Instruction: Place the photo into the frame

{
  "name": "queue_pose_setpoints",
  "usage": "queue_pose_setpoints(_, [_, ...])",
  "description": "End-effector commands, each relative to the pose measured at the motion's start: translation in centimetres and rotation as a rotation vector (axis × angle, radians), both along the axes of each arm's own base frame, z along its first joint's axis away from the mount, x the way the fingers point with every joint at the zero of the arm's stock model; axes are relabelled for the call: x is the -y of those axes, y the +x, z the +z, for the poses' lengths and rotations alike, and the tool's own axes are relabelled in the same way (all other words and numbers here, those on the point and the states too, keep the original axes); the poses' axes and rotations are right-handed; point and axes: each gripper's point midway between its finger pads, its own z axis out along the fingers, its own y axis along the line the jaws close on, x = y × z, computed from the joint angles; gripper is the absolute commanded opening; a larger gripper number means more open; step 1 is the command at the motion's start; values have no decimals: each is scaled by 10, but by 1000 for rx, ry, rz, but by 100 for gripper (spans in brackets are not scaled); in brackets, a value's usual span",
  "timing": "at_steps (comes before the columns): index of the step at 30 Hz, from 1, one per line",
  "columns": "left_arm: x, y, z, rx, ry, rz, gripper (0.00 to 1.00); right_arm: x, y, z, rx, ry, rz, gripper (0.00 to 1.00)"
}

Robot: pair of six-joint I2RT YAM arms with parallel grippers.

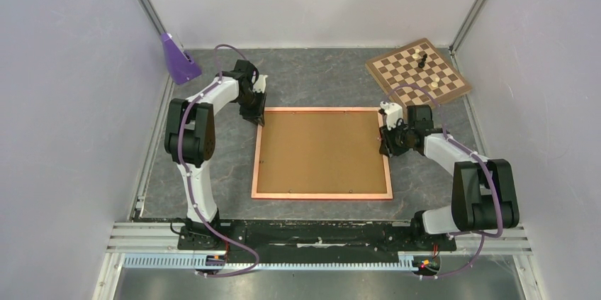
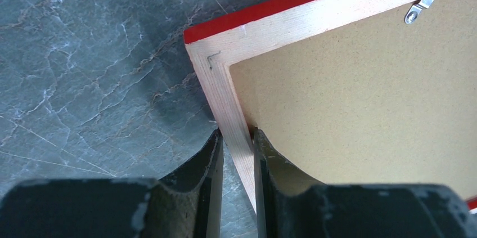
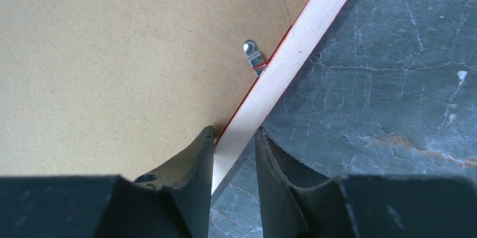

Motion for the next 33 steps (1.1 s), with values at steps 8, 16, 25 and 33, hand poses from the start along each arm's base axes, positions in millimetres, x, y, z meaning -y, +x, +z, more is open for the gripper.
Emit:
queue_pose_setpoints(8, [-14, 2, 27, 106, 32, -78, 2, 14, 14, -1, 31, -82, -35, 15])
queue_pose_setpoints(16, [-16, -42, 31, 53, 13, -202, 5, 9, 67, 13, 100, -75, -9, 8])
queue_pose_setpoints(25, [-18, -59, 35, 45, 9, -280, 58, 3, 121, 16, 158, -69, 37, 1])
queue_pose_setpoints(33, [-8, -43, 74, 175, 6, -341, 62, -5, 116, 20, 163, -33, 62, 0])
